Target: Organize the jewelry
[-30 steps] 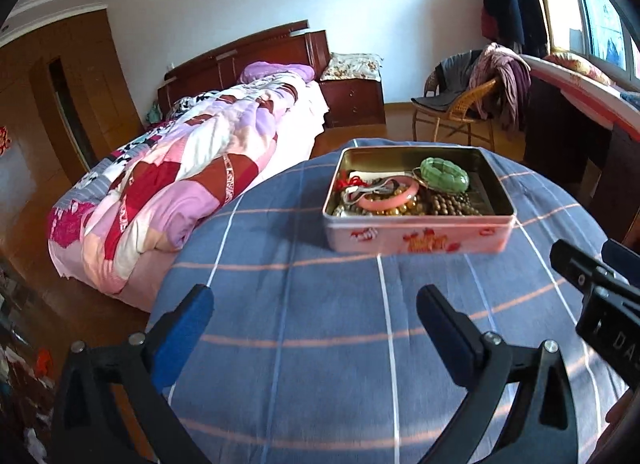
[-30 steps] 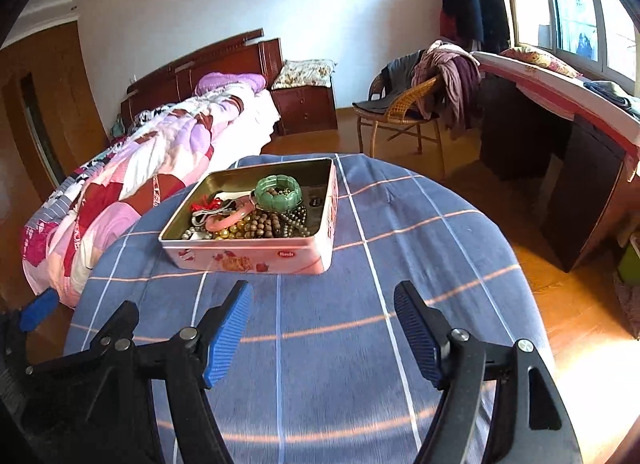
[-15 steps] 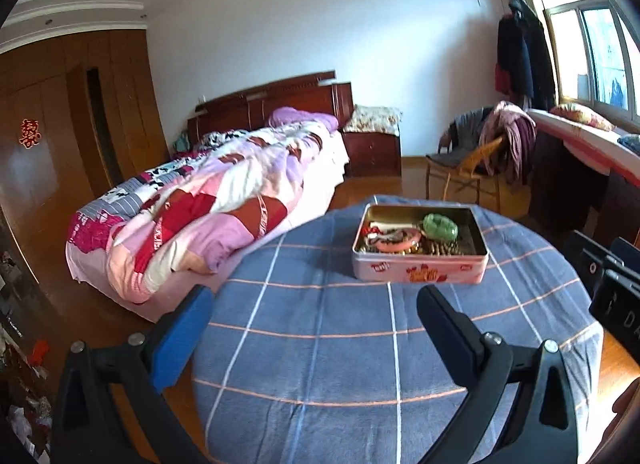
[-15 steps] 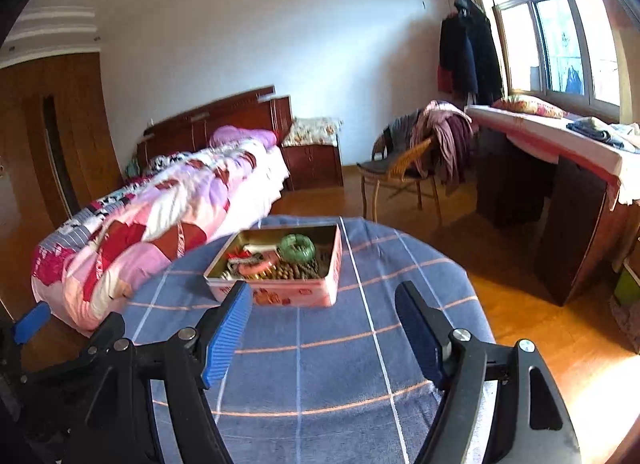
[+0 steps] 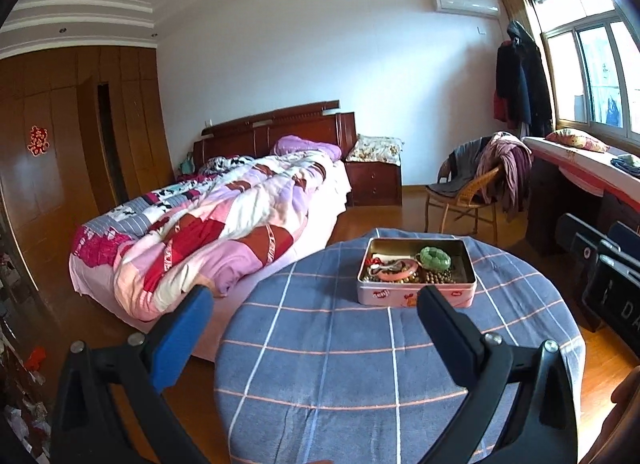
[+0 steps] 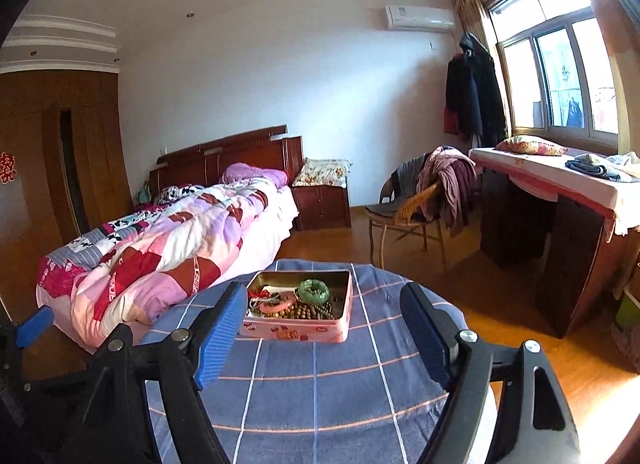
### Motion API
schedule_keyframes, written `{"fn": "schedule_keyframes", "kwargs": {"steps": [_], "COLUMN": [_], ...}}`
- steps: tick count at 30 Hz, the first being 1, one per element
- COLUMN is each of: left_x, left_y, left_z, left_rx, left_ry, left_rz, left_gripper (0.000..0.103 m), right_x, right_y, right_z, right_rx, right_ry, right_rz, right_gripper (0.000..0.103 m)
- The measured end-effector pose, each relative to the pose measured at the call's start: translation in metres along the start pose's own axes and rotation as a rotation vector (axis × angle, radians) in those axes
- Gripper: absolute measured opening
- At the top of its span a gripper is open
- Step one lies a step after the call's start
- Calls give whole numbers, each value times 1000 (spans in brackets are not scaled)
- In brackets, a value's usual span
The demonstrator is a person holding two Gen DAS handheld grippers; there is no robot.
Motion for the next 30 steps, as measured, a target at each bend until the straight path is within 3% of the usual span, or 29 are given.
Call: {"fn": "schedule_keyframes", "kwargs": {"steps": [30], "left_x": [-4], "left_y": [-6], "left_z": [-9], "left_rx": [28], "left_ry": [10], "left_rz": [-15], "left_gripper": [103], "right_x": [1], "right_y": [-2], "right_z": [-5], "right_rx": [11], "right_ry": [-15], "right_rz": [7], "right_gripper": [80]}}
Point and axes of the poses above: each gripper's, at about its wrist camera, not at the fingertips, and z roughly the way its jaws point, x to its right, y to its underside, the point moved 8 cm from there along z, roughly the way its jaws point, and after that the axes turned 15 degrees about -x, right-handed, at the moved point
